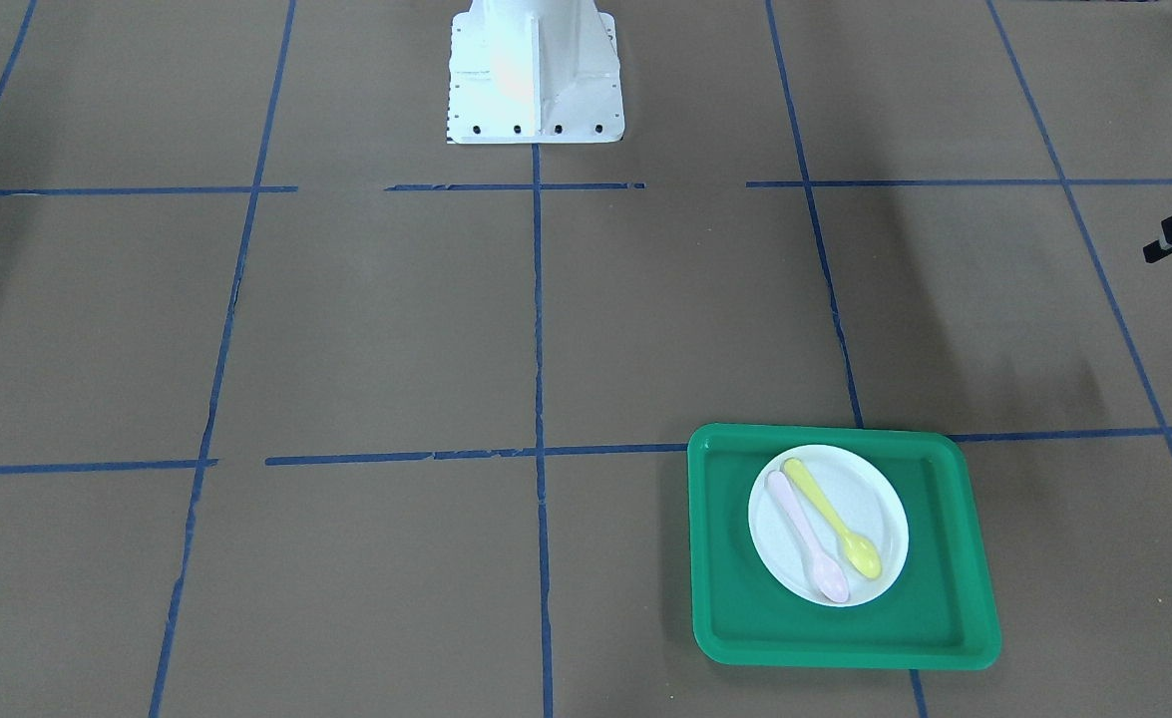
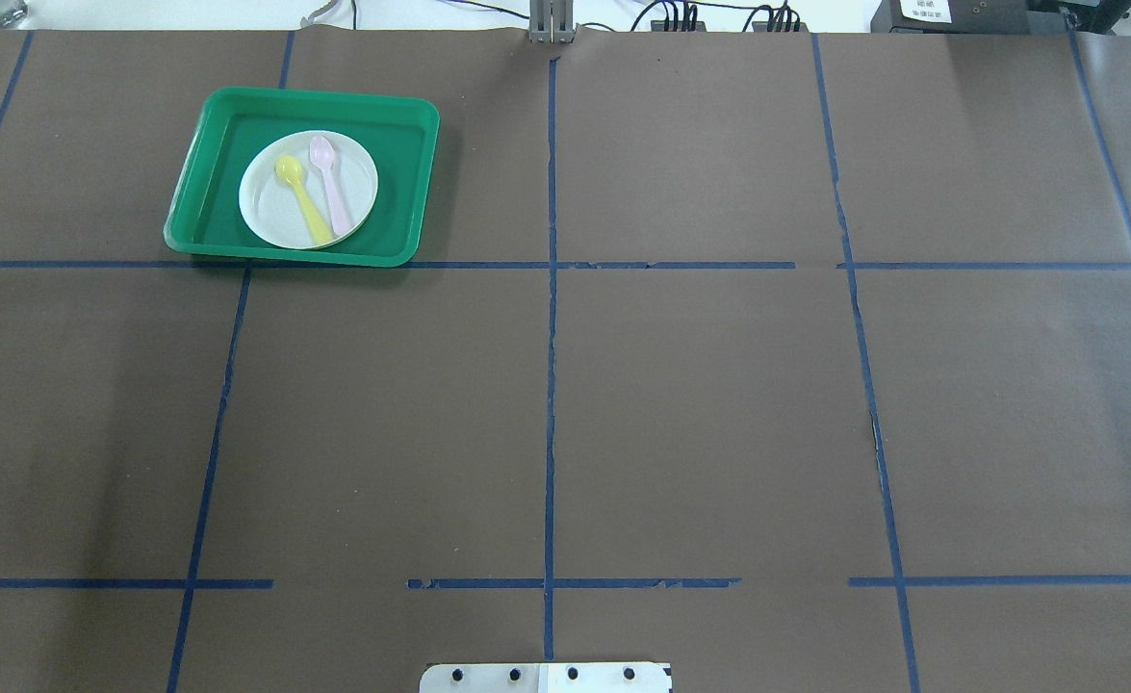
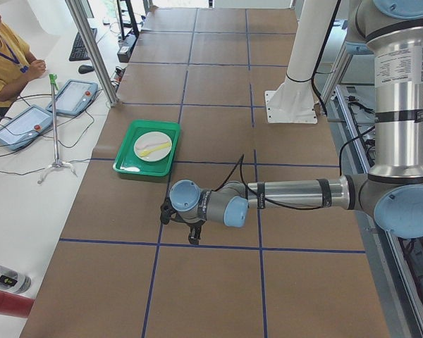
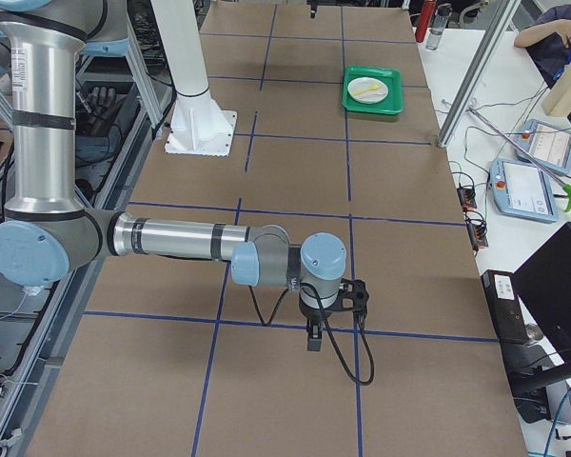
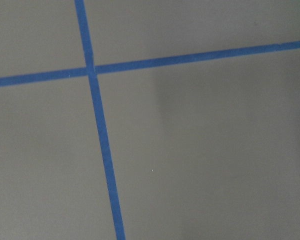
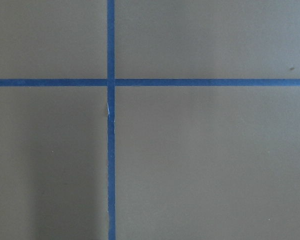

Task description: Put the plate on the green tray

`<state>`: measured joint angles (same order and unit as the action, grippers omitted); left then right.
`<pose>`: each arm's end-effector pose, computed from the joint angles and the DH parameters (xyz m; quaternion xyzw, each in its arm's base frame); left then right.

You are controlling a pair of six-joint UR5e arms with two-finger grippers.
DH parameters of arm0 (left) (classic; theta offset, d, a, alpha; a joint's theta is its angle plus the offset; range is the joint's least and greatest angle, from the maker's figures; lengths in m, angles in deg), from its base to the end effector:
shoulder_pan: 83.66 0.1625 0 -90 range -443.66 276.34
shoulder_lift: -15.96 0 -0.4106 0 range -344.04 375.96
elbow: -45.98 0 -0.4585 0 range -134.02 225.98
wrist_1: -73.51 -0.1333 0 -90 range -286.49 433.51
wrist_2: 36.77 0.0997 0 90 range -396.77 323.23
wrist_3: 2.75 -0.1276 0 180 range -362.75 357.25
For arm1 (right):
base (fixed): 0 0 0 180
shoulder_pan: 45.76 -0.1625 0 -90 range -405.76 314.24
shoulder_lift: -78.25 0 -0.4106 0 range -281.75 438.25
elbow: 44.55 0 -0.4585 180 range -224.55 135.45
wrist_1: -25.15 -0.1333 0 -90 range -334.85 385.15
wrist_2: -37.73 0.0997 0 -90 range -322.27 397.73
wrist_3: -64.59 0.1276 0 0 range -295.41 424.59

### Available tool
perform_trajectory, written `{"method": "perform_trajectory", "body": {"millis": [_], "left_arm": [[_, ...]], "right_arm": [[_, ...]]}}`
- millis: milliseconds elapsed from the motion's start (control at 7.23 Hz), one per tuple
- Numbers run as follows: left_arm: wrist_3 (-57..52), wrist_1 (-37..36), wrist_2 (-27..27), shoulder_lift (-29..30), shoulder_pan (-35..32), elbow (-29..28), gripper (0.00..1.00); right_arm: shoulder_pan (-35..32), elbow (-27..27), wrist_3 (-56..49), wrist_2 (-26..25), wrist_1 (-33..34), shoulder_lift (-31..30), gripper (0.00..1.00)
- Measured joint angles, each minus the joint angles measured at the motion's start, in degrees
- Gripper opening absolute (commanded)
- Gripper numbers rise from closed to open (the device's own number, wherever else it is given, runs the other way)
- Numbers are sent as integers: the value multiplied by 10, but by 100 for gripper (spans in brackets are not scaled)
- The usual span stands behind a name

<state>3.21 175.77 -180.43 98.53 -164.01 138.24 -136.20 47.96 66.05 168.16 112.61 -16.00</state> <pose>0.0557 -0.5097 0.6737 -0.0065 0.4538 0.0566 0.8893 0.0546 -0.5285 0.6816 0.0035 -0.3456 0.0131 0.9383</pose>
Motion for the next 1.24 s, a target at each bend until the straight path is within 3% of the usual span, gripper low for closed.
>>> {"method": "perform_trajectory", "body": {"millis": [277,553,1245], "left_arm": [[-20,-22,12,-18,-4,31,100],[-53,-25,62,-46,-18,67,100],[-123,-26,80,-52,-69,37,100]], "right_arm": [[0,0,0,0,0,0,100],[0,0,0,0,0,0,100],[0,0,0,0,0,-1,100]]}}
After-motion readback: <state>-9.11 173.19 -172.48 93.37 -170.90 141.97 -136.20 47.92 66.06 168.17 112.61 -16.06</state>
